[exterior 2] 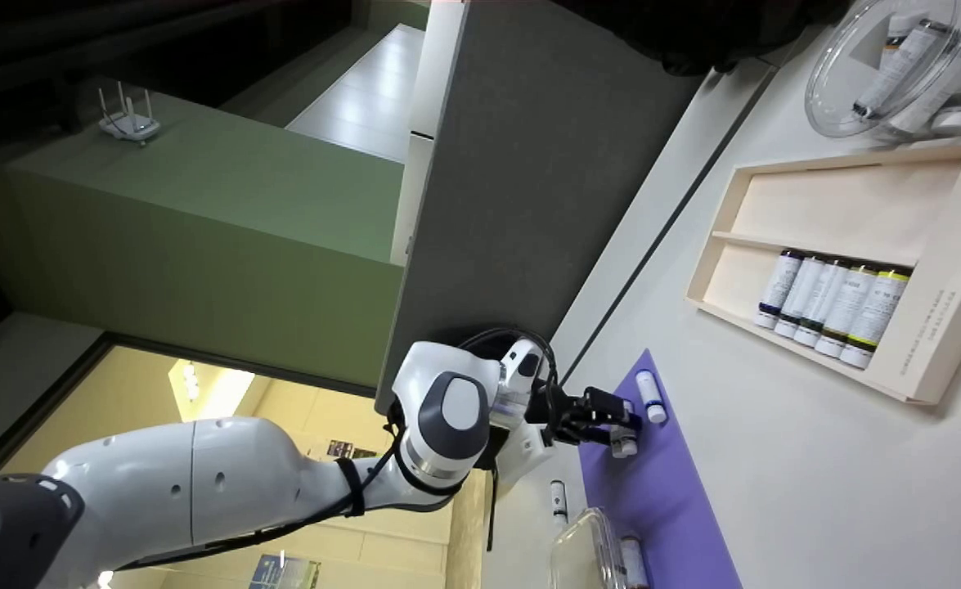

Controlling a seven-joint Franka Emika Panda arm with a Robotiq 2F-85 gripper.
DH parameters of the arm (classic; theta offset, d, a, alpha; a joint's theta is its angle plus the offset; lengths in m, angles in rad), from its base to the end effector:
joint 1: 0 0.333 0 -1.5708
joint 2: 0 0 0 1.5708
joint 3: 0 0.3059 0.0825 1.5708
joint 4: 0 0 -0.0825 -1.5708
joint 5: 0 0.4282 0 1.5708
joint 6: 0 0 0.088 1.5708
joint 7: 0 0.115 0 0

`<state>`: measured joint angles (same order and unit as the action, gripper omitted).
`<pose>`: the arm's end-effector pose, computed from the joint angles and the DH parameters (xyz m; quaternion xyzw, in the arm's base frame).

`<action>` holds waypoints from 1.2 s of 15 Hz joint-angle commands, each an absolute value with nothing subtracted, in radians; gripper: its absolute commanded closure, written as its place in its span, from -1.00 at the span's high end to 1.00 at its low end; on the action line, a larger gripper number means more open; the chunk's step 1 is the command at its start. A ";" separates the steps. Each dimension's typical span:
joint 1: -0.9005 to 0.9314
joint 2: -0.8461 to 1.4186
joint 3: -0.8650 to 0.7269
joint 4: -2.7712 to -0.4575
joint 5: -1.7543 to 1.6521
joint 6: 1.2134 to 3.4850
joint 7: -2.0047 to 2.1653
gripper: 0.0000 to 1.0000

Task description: Remove four bottles from the tray and place them on the table

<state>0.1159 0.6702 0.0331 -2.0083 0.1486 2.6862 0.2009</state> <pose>0.6021 0.0874 0.0609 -0.9944 0.0960 0.0041 0.0431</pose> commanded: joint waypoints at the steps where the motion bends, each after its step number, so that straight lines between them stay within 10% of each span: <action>1: 0.083 0.591 0.043 -2.020 0.169 2.658 0.197 0.99; 18: -0.176 0.577 -0.175 -1.975 0.338 2.472 0.422 1.00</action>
